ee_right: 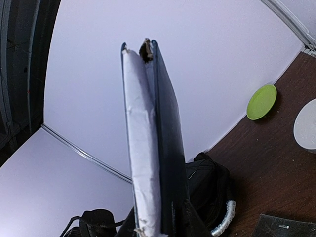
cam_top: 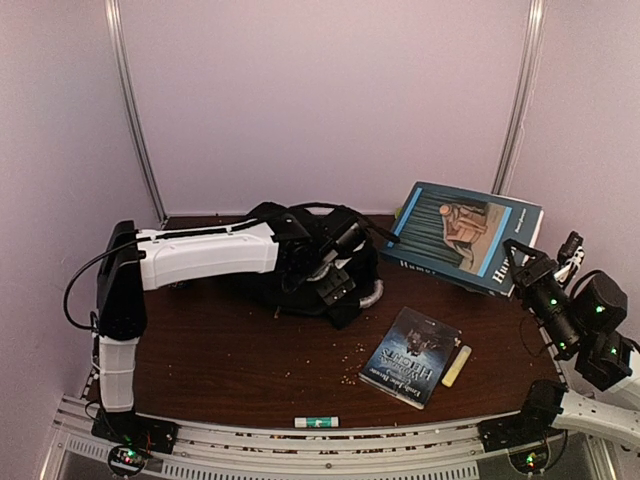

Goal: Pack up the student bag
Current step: Place the book in the student bag.

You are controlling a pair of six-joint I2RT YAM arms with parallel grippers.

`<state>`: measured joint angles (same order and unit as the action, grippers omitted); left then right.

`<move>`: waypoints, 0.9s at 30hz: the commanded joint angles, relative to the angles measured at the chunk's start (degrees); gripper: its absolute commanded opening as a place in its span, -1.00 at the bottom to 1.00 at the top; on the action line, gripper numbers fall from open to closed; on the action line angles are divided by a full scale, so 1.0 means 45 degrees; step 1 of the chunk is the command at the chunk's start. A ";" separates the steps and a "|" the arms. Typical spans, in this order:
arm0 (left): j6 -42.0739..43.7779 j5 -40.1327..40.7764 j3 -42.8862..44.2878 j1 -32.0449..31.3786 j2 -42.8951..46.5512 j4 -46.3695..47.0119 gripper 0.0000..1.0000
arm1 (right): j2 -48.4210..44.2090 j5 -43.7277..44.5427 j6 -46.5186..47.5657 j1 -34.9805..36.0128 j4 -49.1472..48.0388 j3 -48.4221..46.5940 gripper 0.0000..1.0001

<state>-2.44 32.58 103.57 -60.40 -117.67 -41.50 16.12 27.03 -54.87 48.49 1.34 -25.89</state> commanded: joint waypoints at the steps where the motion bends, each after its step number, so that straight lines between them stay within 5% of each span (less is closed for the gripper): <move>1: 0.0034 0.0982 0.0726 0.0256 -0.0795 -0.0271 0.96 | -0.0463 -0.0059 -0.0253 -0.0038 -0.0163 0.0264 -0.59; 9: 0.0111 0.0647 0.1502 0.0537 -0.1596 -0.0037 0.84 | -0.0594 -0.0146 -0.0539 -0.0025 -0.0169 0.0486 -0.60; 17: -0.1558 -0.0645 0.1318 0.1254 -0.0018 0.0419 -0.54 | -0.0535 -0.0456 -0.1332 -0.0024 -0.0378 0.0942 -0.60; 21: -0.2836 -0.2592 0.1242 0.1900 0.1066 0.0704 -1.00 | -0.0323 -0.0586 -0.1918 -0.0030 -0.0873 0.1381 -0.61; 27: -0.4375 -0.4362 0.0924 0.2346 0.2059 0.1528 -1.00 | 0.0761 -0.1282 -0.3109 -0.0032 -0.2220 0.2070 -0.63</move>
<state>-15.31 20.62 108.38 -50.04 -112.81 -41.80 16.91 24.16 -63.94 48.49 -1.21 -18.31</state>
